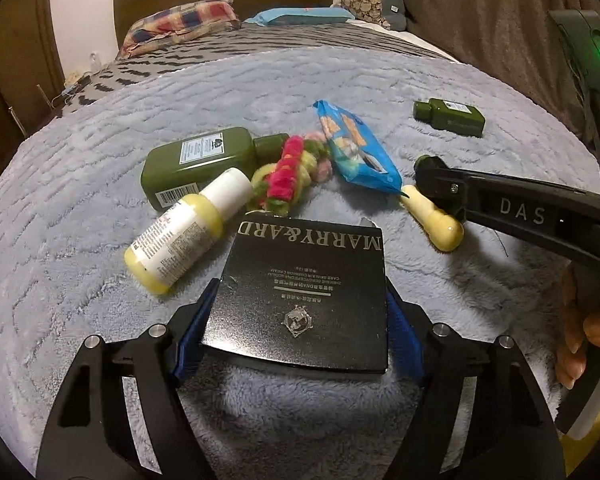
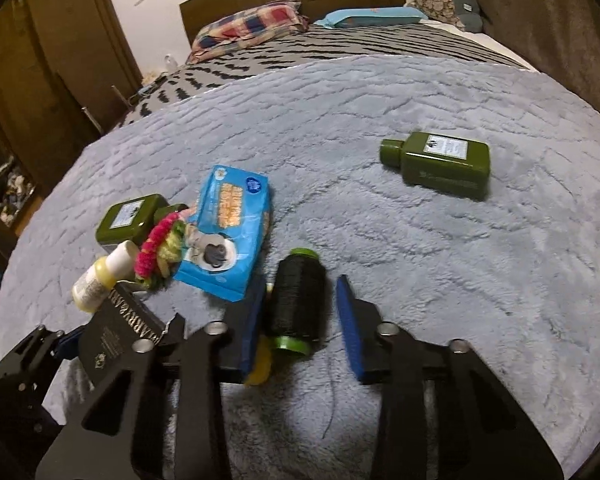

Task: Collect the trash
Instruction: 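Grasp the black MARRY&ARD box with the left tool while the right tool grasps the black thread spool, then lower both held items below the bed edge and open both tools over the bin, then raise both tools back over the bed toward the remaining items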

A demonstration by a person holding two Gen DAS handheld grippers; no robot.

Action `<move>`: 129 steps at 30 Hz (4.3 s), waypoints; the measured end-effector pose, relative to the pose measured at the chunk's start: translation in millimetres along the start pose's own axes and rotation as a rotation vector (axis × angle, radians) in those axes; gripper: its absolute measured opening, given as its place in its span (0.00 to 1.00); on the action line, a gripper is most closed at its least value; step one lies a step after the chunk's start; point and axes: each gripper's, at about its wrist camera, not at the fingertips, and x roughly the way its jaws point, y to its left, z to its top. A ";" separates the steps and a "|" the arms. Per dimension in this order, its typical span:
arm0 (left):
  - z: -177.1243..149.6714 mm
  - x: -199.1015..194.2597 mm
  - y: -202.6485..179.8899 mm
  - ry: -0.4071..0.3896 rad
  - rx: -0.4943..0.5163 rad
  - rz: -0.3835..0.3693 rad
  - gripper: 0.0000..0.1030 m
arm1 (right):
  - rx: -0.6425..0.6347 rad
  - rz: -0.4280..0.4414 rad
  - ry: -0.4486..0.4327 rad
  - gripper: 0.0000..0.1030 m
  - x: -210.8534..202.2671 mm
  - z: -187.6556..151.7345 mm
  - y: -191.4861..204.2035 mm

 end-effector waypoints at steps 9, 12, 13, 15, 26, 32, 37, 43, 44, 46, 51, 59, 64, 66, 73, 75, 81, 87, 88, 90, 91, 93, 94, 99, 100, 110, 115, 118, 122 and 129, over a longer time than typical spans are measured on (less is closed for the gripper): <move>-3.2 -33.5 -6.2 -0.078 0.040 0.058 0.69 | -0.076 -0.025 -0.060 0.26 -33.6 -4.0 12.3; -2.2 -51.8 -4.8 -0.103 0.035 0.063 0.69 | -0.082 -0.023 -0.086 0.26 -53.3 -4.7 12.4; -2.4 -60.0 -4.8 -0.114 0.033 0.067 0.69 | -0.088 -0.024 -0.097 0.26 -62.3 -5.4 13.7; -3.9 -77.5 -5.6 -0.134 0.031 0.072 0.69 | -0.104 -0.029 -0.118 0.26 -80.1 -7.9 16.5; -37.4 -181.4 -21.4 -0.266 0.031 0.065 0.69 | -0.187 -0.028 -0.234 0.26 -192.0 -49.0 28.6; -79.5 -225.1 -35.7 -0.301 0.034 0.031 0.70 | -0.222 0.008 -0.260 0.26 -238.8 -103.3 29.7; -120.2 -230.6 -48.4 -0.268 0.023 0.005 0.69 | -0.217 -0.006 -0.265 0.26 -254.5 -148.6 23.2; -174.5 -205.3 -59.4 -0.139 0.012 -0.040 0.69 | -0.164 -0.028 -0.150 0.26 -230.9 -203.3 7.1; -180.1 -199.1 -59.5 -0.117 0.014 -0.045 0.69 | -0.158 -0.031 -0.129 0.26 -225.6 -210.8 6.3; -196.6 -183.7 -63.0 -0.057 0.016 -0.058 0.69 | -0.142 -0.038 -0.069 0.26 -208.8 -227.6 0.9; -230.1 -140.2 -64.8 0.091 -0.024 -0.120 0.69 | -0.108 -0.041 0.053 0.26 -174.8 -258.7 -4.7; -256.7 -80.6 -67.3 0.233 -0.043 -0.135 0.69 | -0.065 -0.019 0.189 0.26 -125.7 -281.5 -9.2; -268.0 -51.1 -67.0 0.301 -0.043 -0.139 0.69 | -0.065 -0.017 0.257 0.26 -100.9 -297.3 -7.6; -272.5 -43.1 -67.3 0.328 -0.049 -0.153 0.69 | -0.074 -0.023 0.280 0.26 -93.1 -303.8 -5.1; -281.7 -18.6 -69.6 0.409 -0.053 -0.181 0.69 | -0.060 0.012 0.373 0.26 -70.4 -320.0 -0.9; -284.4 -14.1 -70.7 0.428 -0.057 -0.188 0.69 | -0.054 0.021 0.392 0.26 -66.5 -323.5 0.6; -289.8 -12.2 -72.7 0.443 -0.051 -0.194 0.70 | -0.029 0.031 0.423 0.27 -58.1 -330.4 -0.3; -295.2 -12.5 -77.1 0.454 -0.047 -0.191 0.70 | -0.017 0.034 0.433 0.28 -53.4 -330.5 -7.9; -295.0 -12.9 -77.7 0.455 -0.042 -0.185 0.70 | -0.015 0.034 0.432 0.29 -51.8 -330.7 -9.4; -301.7 -12.2 -82.7 0.451 -0.040 -0.183 0.74 | -0.005 0.036 0.434 0.39 -41.9 -321.8 -14.2; -299.5 -11.6 -82.5 0.447 -0.038 -0.181 0.77 | 0.000 0.036 0.431 0.52 -42.2 -320.9 -16.1; -296.8 -13.7 -82.8 0.440 -0.035 -0.174 0.78 | 0.010 0.035 0.421 0.56 -46.3 -317.6 -20.5; -296.1 -15.5 -82.9 0.435 -0.033 -0.167 0.81 | 0.016 0.033 0.415 0.57 -47.1 -315.8 -22.2; -290.5 -27.9 -81.4 0.403 -0.035 -0.164 0.90 | 0.035 0.015 0.360 0.80 -60.7 -301.7 -29.0; -287.9 -32.3 -80.2 0.392 -0.040 -0.165 0.91 | 0.033 0.014 0.344 0.85 -66.0 -298.0 -29.5; -252.5 -79.5 -63.7 0.264 -0.047 -0.146 0.92 | 0.013 0.006 0.151 0.94 -127.3 -247.5 -34.0; -222.5 -108.5 -46.3 0.179 -0.064 -0.138 0.92 | -0.026 -0.020 0.071 0.94 -146.6 -212.4 -31.9; -198.2 -124.7 -34.1 0.115 -0.067 -0.107 0.92 | -0.054 -0.028 0.030 0.94 -152.9 -190.5 -27.1; -157.5 -141.8 -11.3 0.043 -0.066 -0.041 0.92 | -0.090 -0.041 -0.031 0.94 -157.0 -150.7 -17.1; -94.6 -136.5 22.9 -0.015 -0.093 0.048 0.92 | -0.102 0.004 -0.044 0.94 -131.1 -93.9 -0.6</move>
